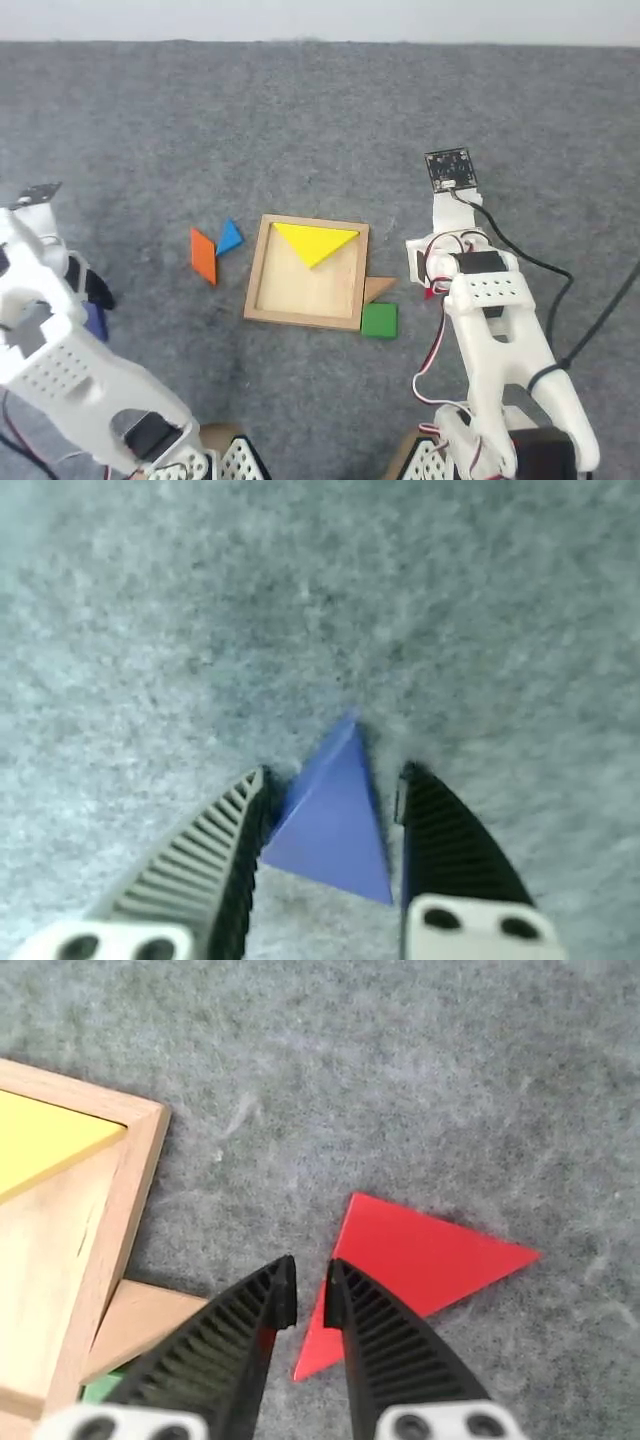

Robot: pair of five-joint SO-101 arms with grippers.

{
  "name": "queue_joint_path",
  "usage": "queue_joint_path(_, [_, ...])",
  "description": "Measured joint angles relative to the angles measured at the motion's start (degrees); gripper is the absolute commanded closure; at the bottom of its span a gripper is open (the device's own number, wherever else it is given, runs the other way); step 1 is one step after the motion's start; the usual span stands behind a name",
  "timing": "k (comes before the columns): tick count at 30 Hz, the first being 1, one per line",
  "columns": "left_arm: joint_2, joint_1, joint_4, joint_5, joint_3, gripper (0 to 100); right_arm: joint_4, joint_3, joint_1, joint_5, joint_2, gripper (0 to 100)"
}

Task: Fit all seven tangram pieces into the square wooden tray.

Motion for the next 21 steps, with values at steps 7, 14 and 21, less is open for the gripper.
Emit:
queue_joint_path(7, [-0.7,-1.2,4.8,0.3,-2.7,76,0.0,0.0,0.0,0.0,0.0,93.7])
queue_joint_path(14, [-4.3,-4.3,12.3,0.3,-4.3,76,0.0,0.0,0.0,0.0,0.0,93.7])
queue_joint_path(21, [-4.3,-8.5,12.7,0.3,-4.3,76,0.0,0.0,0.0,0.0,0.0,93.7])
